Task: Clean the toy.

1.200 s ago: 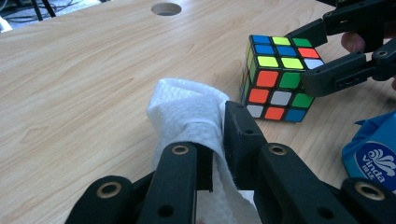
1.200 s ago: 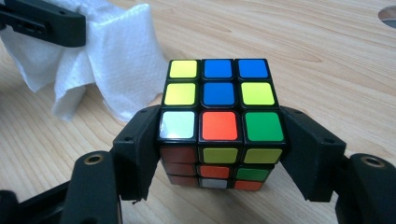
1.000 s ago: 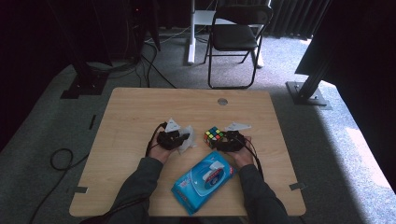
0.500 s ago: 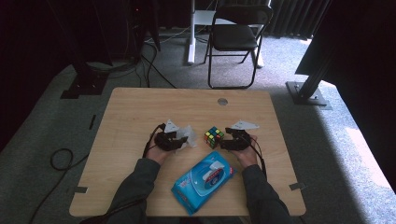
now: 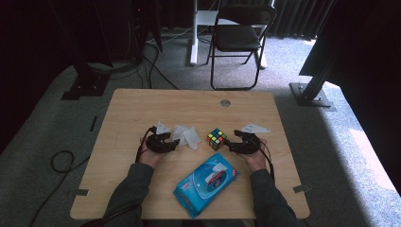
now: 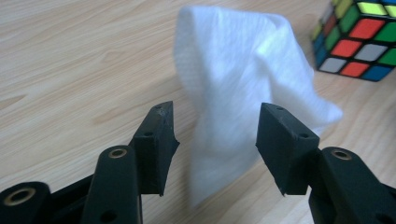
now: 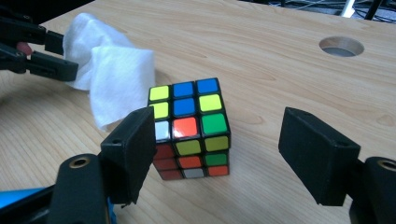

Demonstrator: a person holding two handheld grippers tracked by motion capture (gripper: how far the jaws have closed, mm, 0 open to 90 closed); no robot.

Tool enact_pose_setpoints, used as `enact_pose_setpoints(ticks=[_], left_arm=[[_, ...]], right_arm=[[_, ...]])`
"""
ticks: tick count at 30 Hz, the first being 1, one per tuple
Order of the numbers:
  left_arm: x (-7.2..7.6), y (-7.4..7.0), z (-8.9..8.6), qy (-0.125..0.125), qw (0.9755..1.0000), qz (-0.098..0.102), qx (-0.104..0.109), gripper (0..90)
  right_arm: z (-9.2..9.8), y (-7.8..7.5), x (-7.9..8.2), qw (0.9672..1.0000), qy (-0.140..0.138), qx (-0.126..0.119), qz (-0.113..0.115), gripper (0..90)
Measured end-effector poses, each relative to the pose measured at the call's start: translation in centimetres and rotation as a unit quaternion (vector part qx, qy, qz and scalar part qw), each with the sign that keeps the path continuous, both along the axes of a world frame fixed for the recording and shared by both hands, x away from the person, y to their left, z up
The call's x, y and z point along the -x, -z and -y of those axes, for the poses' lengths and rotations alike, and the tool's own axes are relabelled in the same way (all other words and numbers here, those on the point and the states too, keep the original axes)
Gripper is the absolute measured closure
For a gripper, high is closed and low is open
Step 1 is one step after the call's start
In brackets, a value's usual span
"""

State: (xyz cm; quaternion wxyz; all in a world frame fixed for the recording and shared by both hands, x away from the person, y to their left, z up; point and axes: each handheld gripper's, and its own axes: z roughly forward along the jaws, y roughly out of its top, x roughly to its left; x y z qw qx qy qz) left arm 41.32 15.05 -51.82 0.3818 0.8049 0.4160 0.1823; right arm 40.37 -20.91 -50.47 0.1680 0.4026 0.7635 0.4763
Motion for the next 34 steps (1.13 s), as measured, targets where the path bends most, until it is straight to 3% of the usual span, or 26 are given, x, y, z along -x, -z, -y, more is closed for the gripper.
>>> enact_pose_setpoints(ticks=[21,34], left_arm=[[0.8,-1.0,-1.9,-0.020,0.9994,0.023,0.019,46.9],[2.5,-1.0,-4.6,-0.060,0.9967,0.035,0.042,45.7]], right_arm=[[1.9,0.2,0.9,0.9999,0.014,-0.007,0.003,27.5],[3.8,0.6,1.1,0.9988,0.039,-0.026,-0.009,27.6]])
